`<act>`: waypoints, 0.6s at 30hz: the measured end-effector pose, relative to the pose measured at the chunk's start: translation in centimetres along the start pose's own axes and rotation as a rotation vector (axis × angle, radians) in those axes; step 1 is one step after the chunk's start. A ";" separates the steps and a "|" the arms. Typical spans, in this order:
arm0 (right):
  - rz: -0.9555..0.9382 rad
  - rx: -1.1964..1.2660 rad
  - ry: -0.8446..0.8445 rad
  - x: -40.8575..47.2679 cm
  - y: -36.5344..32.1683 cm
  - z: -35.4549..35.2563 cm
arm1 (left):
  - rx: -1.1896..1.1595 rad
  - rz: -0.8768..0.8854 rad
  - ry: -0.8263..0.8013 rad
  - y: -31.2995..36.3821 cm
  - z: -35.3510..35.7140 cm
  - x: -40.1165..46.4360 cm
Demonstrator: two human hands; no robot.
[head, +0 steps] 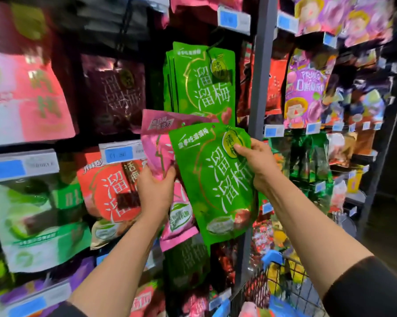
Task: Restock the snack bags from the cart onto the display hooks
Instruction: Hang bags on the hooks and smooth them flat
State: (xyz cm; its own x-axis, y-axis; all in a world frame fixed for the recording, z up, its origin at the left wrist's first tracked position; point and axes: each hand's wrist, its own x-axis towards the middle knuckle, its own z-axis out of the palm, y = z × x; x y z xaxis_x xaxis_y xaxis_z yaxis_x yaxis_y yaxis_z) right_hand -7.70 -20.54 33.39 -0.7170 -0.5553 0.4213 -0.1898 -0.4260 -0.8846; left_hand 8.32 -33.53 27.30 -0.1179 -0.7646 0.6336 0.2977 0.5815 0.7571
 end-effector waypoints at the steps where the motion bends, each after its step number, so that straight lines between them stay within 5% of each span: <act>1: 0.007 0.020 0.087 0.3 -0.2 0.1 | -0.025 0.003 0.045 0.1 -0.2 0.2; 4: 0.036 0.023 0.191 0.8 -0.2 0.6 | -0.036 0.011 0.082 1.7 -0.5 0.4; 8: -0.021 -0.084 0.182 -0.1 0.3 2.5 | -0.019 0.025 -0.093 3.2 -0.3 0.4; 18: 0.140 0.199 -0.310 0.1 -3.3 2.1 | -0.092 -0.059 -0.134 2.4 -2.3 2.2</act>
State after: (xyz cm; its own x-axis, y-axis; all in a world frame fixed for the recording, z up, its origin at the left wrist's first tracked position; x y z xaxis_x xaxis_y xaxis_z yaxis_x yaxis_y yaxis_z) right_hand -5.73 -20.65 36.79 -0.4842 -0.7945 0.3666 0.0510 -0.4439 -0.8946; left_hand 10.98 -34.49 30.09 -0.2616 -0.7491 0.6086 0.3716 0.5038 0.7798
